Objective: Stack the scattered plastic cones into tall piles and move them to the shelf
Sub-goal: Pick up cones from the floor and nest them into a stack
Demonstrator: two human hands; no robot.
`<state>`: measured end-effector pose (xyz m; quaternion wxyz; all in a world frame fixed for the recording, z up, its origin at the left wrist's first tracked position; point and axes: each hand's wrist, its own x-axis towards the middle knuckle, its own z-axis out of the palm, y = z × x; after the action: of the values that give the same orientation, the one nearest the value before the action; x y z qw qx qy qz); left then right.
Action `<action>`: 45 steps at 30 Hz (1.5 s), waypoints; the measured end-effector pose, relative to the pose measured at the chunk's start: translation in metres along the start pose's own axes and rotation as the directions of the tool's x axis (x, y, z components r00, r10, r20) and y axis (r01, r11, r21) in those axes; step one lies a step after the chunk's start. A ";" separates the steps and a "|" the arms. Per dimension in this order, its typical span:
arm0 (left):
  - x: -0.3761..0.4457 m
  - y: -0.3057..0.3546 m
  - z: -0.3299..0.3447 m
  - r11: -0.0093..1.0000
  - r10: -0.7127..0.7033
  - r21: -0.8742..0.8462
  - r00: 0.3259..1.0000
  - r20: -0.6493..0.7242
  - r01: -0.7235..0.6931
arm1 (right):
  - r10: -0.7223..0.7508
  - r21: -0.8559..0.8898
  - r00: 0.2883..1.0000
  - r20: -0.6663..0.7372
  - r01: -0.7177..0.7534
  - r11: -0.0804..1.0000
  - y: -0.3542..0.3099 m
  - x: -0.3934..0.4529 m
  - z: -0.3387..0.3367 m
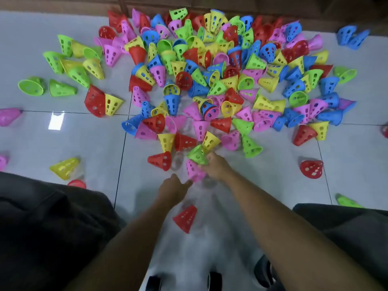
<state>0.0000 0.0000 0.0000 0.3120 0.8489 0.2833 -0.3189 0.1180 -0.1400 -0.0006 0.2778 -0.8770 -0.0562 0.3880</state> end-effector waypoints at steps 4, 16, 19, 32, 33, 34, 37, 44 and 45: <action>-0.014 -0.012 0.013 0.994 0.047 0.092 0.984 0.173 -0.064 | 0.056 0.140 0.998 -0.029 -0.052 0.989 -0.001 -0.003 0.012; -0.023 -0.041 0.041 0.946 0.016 0.309 0.964 0.265 -0.100 | 0.247 0.226 0.969 0.025 -0.246 0.943 -0.004 0.003 0.042; -0.020 -0.041 0.033 0.973 0.006 0.225 0.980 0.201 -0.052 | 0.268 0.211 0.962 0.046 -0.272 0.939 0.001 0.004 0.042; -0.017 -0.015 -0.046 0.736 0.045 -0.666 0.991 -0.125 -0.118 | 0.103 0.816 0.969 0.223 -0.243 0.525 -0.037 -0.018 -0.011; -0.020 -0.014 -0.052 0.672 0.035 -0.732 0.993 -0.115 -0.109 | 0.066 0.840 0.971 0.231 -0.233 0.490 -0.041 -0.021 -0.014; -0.024 -0.013 -0.057 0.602 0.018 -0.792 0.994 -0.109 -0.098 | 0.033 0.858 0.971 0.235 -0.224 0.463 -0.044 -0.026 -0.016; -0.031 -0.012 -0.069 0.448 -0.037 -0.890 0.992 -0.118 -0.089 | -0.042 0.879 0.969 0.242 -0.201 0.432 -0.049 -0.035 -0.017; -0.060 0.001 -0.081 0.405 0.036 -0.901 0.987 -0.154 -0.156 | -0.101 0.808 0.966 0.237 -0.138 0.572 -0.072 -0.064 -0.007; -0.065 0.004 -0.081 0.408 0.033 -0.900 0.988 -0.150 -0.151 | -0.109 0.785 0.964 0.241 -0.128 0.606 -0.078 -0.069 -0.004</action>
<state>-0.0084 0.0368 0.0969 0.7227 0.5750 0.3802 -0.0505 0.0823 -0.0983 0.0881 0.6260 -0.6023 0.0900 0.4871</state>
